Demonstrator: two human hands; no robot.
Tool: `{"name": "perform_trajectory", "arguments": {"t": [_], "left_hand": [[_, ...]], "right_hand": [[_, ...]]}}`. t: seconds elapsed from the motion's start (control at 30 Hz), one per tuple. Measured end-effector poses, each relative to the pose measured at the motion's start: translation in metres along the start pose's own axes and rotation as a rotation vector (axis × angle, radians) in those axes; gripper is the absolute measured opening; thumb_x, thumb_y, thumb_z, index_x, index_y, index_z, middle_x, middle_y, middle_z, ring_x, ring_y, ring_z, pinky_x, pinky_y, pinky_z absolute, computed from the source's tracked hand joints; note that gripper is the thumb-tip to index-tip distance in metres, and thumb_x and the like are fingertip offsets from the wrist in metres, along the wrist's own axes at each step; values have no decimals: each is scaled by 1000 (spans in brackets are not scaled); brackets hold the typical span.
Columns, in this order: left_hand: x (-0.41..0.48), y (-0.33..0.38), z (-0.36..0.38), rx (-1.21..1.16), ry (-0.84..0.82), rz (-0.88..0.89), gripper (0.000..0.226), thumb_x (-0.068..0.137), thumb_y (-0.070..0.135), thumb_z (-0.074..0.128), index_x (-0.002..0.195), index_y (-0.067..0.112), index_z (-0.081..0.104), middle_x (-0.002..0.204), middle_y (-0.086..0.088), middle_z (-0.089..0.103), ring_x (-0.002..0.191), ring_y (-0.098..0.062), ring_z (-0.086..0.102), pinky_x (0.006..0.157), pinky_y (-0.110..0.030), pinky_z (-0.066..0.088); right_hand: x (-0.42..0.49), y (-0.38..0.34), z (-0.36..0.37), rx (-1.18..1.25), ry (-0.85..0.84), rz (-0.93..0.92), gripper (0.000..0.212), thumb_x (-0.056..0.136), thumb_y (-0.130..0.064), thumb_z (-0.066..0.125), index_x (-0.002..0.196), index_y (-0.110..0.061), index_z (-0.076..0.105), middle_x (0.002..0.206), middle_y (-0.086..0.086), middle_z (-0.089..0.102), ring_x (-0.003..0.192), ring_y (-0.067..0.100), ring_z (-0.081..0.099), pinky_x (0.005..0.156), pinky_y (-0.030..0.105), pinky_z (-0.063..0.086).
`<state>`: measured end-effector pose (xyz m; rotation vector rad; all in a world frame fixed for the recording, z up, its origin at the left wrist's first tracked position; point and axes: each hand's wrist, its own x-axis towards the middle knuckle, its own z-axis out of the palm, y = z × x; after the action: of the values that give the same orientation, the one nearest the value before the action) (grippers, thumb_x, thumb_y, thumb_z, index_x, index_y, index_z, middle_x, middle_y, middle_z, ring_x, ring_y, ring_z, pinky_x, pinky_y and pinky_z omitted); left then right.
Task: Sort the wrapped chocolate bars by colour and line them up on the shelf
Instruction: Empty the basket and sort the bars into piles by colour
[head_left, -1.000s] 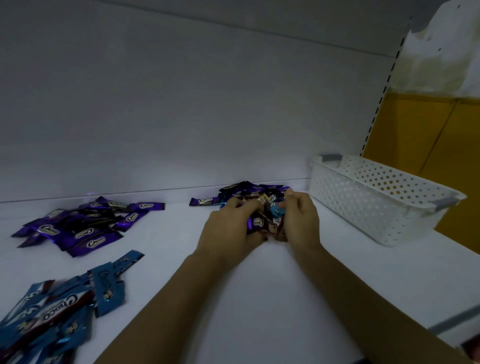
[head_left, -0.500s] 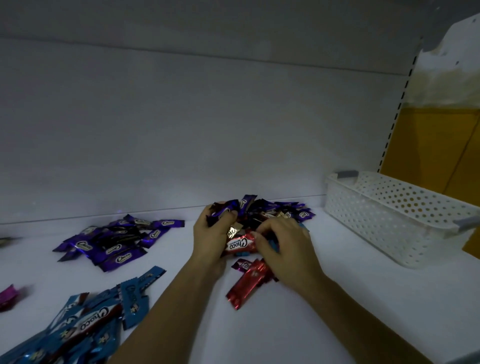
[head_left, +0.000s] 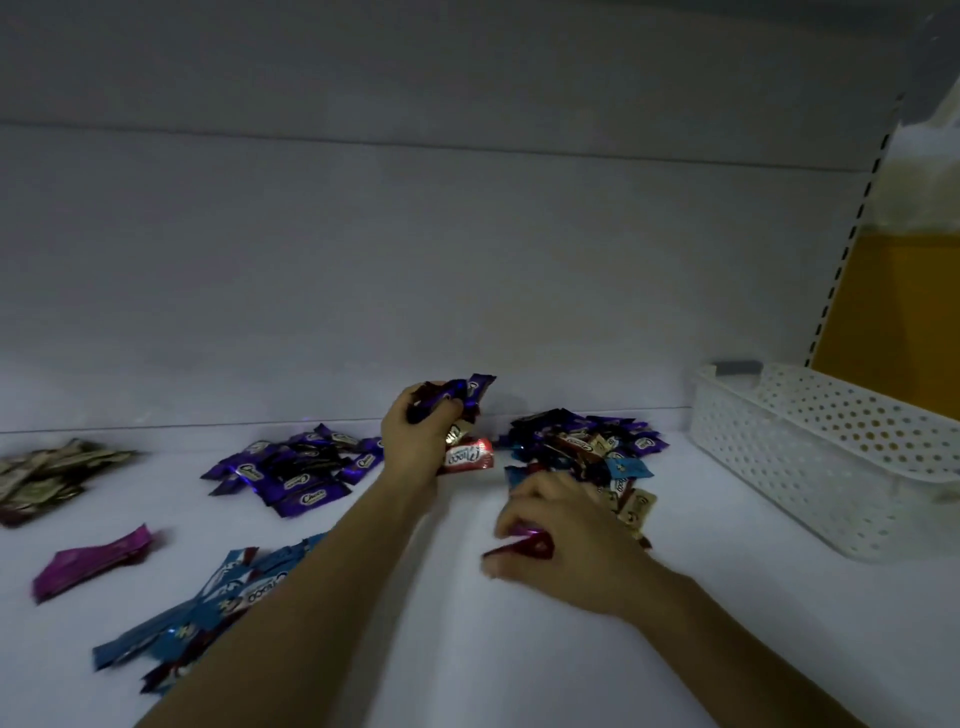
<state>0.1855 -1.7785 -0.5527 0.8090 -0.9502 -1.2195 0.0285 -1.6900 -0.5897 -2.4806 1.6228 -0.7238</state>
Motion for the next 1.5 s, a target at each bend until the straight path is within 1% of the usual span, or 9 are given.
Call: {"name": "perform_trajectory", "arguments": {"t": [0.27,0.4,0.47,0.63,0.83,1.03,1.27,1.4,1.5], "left_hand": [[-26,79,-80,175,-208,84,20,87,-7,59,95,10,64,70,-10,70,54,-18,65,48,-25,51],[-48,104,-115,180,-208,114,24,86,-9,58,91,13,66,75,-10,71,63,-23,69,56,-29,56],[-57,114,-135,171,-204,108,24,86,-9,58,91,13,67,78,-11,71,65,-24,69,56,-29,56],[-75,128,-192,199,-112,86,21,84,-6,62,95,10,68,77,-11,71,59,-19,65,52,-24,53],[-86,125,-253,160,95,-39,20,79,16,72,99,11,69,73,-5,73,57,-17,67,52,-26,51],[-92,126,-272,57,162,-131,28,75,24,74,99,8,70,82,-12,75,63,-21,71,50,-25,54],[-96,125,-274,93,67,-151,40,64,28,75,100,12,70,83,-12,75,60,-18,69,45,-23,51],[-94,121,-275,137,45,-131,35,63,31,75,95,17,73,87,-12,75,65,-18,70,50,-23,53],[-94,120,-274,163,18,-111,33,64,28,74,94,15,73,83,-11,75,60,-15,68,44,-21,49]], "right_hand": [[35,-6,-33,-487,154,142,23,99,-27,40,97,-28,63,105,-8,59,102,14,50,87,27,30],[78,-85,-41,458,110,226,41,85,-64,45,91,-26,62,89,-6,66,81,14,64,73,25,46],[100,-122,-32,755,-10,240,33,83,-56,58,92,-24,65,86,-2,72,69,10,68,63,18,49],[133,-164,-2,883,-159,204,8,89,-18,65,83,-13,67,63,-3,69,49,6,60,48,16,46],[156,-158,35,1160,47,629,14,96,-9,52,82,-8,56,66,5,66,48,8,60,50,20,46],[166,-165,53,810,3,625,10,95,-3,48,102,1,55,77,15,64,58,21,65,45,22,51],[176,-122,41,664,248,657,18,94,-2,45,101,-3,62,75,11,65,57,18,58,50,26,46],[175,-104,58,408,186,605,8,90,-11,56,90,-12,65,101,11,68,90,24,62,80,35,51],[175,-102,70,122,76,497,26,90,-27,61,112,-14,65,119,8,62,109,27,56,97,39,46]]}}
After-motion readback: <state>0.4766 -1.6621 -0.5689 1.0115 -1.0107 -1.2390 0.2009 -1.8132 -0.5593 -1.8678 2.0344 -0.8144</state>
